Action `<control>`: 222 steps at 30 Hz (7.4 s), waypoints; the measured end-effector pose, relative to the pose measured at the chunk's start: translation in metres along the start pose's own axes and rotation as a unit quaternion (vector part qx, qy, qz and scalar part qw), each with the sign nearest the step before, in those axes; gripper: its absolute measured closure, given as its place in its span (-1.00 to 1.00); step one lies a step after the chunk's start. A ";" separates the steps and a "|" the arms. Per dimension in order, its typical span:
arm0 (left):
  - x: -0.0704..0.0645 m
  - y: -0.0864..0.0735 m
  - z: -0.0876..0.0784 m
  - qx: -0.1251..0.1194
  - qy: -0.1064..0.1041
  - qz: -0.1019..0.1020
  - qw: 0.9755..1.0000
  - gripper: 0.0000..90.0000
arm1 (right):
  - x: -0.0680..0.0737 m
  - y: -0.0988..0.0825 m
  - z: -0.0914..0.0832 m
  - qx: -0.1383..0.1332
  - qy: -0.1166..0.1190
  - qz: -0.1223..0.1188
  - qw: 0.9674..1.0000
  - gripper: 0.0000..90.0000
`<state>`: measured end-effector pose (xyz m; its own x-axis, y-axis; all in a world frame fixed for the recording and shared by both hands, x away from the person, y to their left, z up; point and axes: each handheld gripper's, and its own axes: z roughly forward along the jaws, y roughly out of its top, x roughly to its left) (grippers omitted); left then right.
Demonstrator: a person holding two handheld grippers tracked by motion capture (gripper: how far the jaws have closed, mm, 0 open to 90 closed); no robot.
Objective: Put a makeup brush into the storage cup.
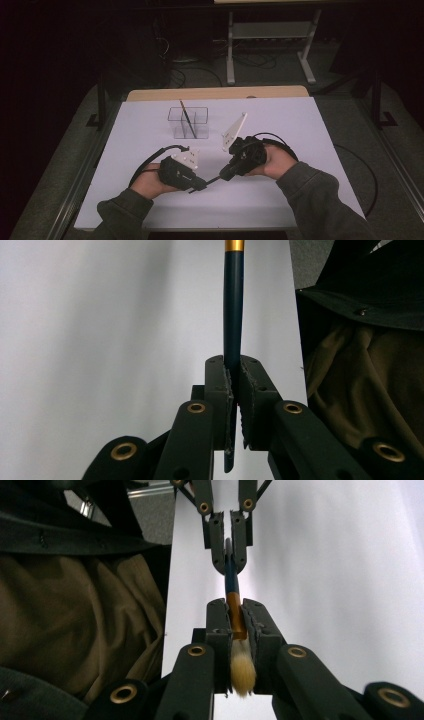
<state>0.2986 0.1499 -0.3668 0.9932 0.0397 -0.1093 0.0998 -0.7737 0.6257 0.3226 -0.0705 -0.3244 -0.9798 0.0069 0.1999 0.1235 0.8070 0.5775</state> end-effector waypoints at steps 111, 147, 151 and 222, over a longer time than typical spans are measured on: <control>0.004 -0.010 -0.009 -0.096 0.053 -0.061 0.992 0.54 | -0.007 -0.024 -0.004 -0.163 -0.052 0.056 0.984 0.84; -0.001 -0.053 -0.022 -0.093 0.115 -0.100 0.984 0.26 | -0.030 -0.033 -0.019 -0.098 -0.080 0.093 0.988 0.84; -0.004 -0.057 -0.025 -0.098 0.121 -0.104 0.982 0.20 | -0.032 -0.035 -0.021 -0.097 -0.081 0.099 0.987 0.84; 0.001 -0.090 -0.043 -0.101 0.171 -0.149 0.969 -0.27 | -0.092 0.027 -0.046 -0.067 -0.125 0.109 0.984 0.84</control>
<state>0.2930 0.2464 -0.3897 0.8764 0.4769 -0.0674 0.3605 -0.5568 0.7484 0.4236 -0.0764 -0.2904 -0.9336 0.3298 0.1399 0.3387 0.6854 0.6445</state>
